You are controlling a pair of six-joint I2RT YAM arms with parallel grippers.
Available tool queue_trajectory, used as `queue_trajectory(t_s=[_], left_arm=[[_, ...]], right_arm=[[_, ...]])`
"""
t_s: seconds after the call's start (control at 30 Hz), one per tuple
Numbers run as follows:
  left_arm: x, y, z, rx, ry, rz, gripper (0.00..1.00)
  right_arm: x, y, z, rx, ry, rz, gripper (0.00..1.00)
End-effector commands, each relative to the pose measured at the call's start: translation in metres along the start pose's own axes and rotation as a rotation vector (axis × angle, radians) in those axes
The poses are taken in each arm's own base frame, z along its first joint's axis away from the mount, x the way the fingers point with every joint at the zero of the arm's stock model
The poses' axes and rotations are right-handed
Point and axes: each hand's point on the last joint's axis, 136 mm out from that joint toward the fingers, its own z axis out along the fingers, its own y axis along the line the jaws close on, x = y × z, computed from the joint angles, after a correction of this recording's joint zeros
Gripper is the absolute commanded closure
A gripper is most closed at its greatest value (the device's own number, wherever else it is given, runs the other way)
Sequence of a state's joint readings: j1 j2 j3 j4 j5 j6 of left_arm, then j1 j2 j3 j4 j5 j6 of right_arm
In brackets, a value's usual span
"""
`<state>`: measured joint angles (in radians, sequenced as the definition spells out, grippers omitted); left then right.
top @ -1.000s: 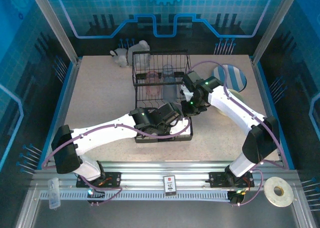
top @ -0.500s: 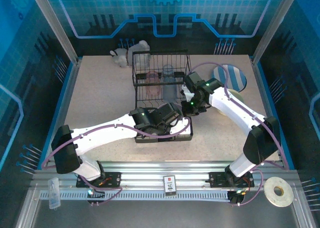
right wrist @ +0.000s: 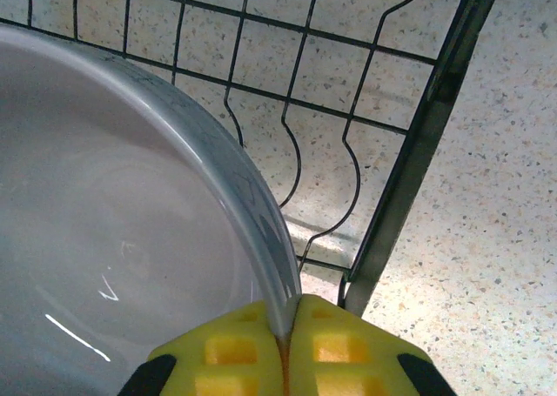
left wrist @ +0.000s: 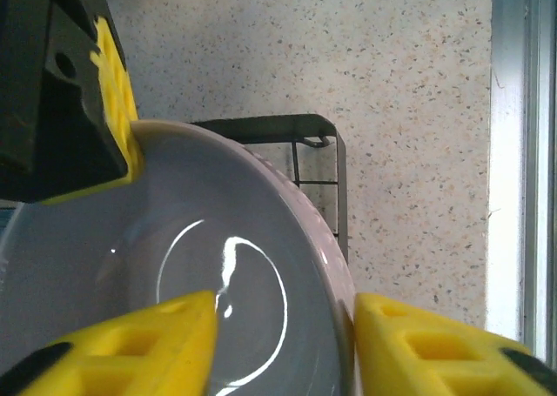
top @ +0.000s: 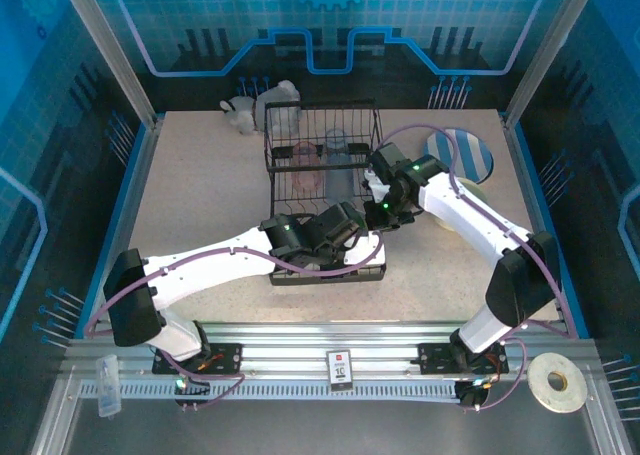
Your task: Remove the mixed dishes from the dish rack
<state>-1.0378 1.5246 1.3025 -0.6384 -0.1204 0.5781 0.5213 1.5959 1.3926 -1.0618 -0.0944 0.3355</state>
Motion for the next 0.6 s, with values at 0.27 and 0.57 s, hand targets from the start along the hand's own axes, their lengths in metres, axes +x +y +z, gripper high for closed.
queue_trajectory(t_s=[0.27, 0.57], left_arm=[[-0.0063, 0.0117, 0.0041, -0.057, -0.034, 0.011, 0.13], [-0.0108, 0.0153, 0.0028, -0.076, -0.067, -0.033, 0.01]], right_arm=[[-0.0005, 0.0083, -0.0029, -0.074, 0.023, -0.008, 1.00], [0.0032, 0.0042, -0.0043, -0.072, 0.017, 0.006, 1.00]])
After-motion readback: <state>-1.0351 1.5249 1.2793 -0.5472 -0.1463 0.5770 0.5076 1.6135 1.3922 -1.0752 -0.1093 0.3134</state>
